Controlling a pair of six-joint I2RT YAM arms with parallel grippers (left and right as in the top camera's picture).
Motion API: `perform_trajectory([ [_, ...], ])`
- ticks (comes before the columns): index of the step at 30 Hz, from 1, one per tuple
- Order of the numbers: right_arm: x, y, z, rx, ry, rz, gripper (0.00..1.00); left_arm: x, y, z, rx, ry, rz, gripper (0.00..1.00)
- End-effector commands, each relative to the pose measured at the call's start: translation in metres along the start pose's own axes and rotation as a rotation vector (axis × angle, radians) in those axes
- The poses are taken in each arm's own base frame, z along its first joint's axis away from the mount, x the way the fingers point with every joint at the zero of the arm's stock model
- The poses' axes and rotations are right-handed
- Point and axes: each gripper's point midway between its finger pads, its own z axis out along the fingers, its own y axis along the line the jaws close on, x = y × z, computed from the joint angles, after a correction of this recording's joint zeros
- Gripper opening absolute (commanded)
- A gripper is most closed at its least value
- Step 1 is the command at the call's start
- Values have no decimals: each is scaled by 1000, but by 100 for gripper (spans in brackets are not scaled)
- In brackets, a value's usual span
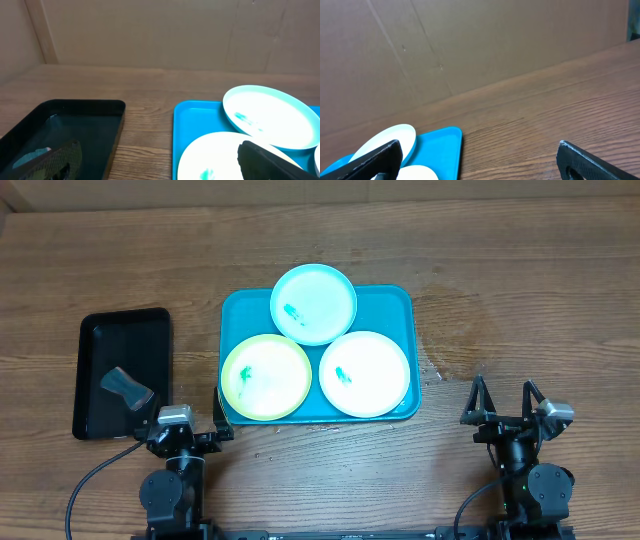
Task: Clean dirty plates on tray and stack at the side
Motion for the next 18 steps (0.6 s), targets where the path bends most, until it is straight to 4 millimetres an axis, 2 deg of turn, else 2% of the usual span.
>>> perform_trajectory([
  [1, 1, -3, 0, 11, -8, -2, 100, 0, 1, 0, -6, -5, 16, 100],
  [15, 1, -3, 0, 11, -8, -2, 100, 0, 1, 0, -6, -5, 16, 100],
  [18, 1, -3, 0, 11, -8, -2, 100, -11, -16, -1, 94, -45, -83, 100],
])
